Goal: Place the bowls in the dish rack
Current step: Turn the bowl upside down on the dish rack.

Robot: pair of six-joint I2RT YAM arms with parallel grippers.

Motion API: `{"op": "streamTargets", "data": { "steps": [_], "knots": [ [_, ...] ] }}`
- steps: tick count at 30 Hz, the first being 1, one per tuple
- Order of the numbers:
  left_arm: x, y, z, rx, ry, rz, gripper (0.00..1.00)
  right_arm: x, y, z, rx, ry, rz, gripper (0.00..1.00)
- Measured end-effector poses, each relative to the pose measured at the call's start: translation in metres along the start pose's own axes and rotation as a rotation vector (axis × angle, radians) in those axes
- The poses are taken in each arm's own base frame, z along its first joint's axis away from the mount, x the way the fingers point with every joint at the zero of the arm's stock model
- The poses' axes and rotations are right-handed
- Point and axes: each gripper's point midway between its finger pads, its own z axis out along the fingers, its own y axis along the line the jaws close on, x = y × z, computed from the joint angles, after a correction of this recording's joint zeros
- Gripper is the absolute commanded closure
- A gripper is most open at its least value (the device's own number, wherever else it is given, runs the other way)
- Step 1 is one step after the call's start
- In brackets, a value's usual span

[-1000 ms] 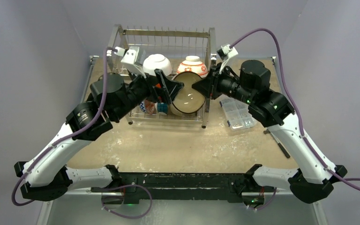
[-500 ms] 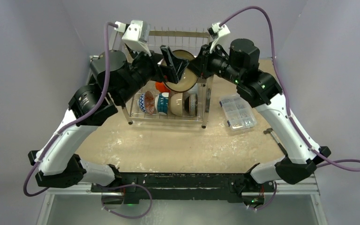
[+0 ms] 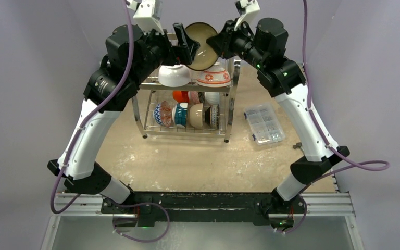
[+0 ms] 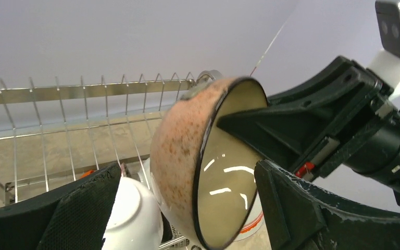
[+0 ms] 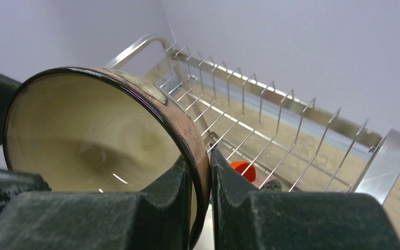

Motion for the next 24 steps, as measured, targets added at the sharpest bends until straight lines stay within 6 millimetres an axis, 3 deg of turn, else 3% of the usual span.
{"op": "streamTargets", "data": {
  "steps": [4, 11, 18, 24],
  "knots": [
    [0.003, 0.005, 0.012, 0.023, 0.028, -0.006, 0.01, -0.012, -0.013, 0.009, 0.018, -0.042, -0.007, 1.00],
    [-0.002, 0.040, 0.032, 0.038, 0.044, -0.068, 0.08, -0.022, -0.036, 0.034, 0.035, -0.096, -0.016, 1.00],
    [0.005, 0.061, 0.057, 0.093, 0.078, -0.102, 0.19, -0.001, -0.053, 0.069, 0.031, -0.075, -0.011, 1.00],
    [0.021, 0.072, 0.074, 0.119, 0.123, -0.072, 0.08, 0.019, -0.060, 0.092, 0.010, -0.037, -0.001, 1.00]
  ]
}}
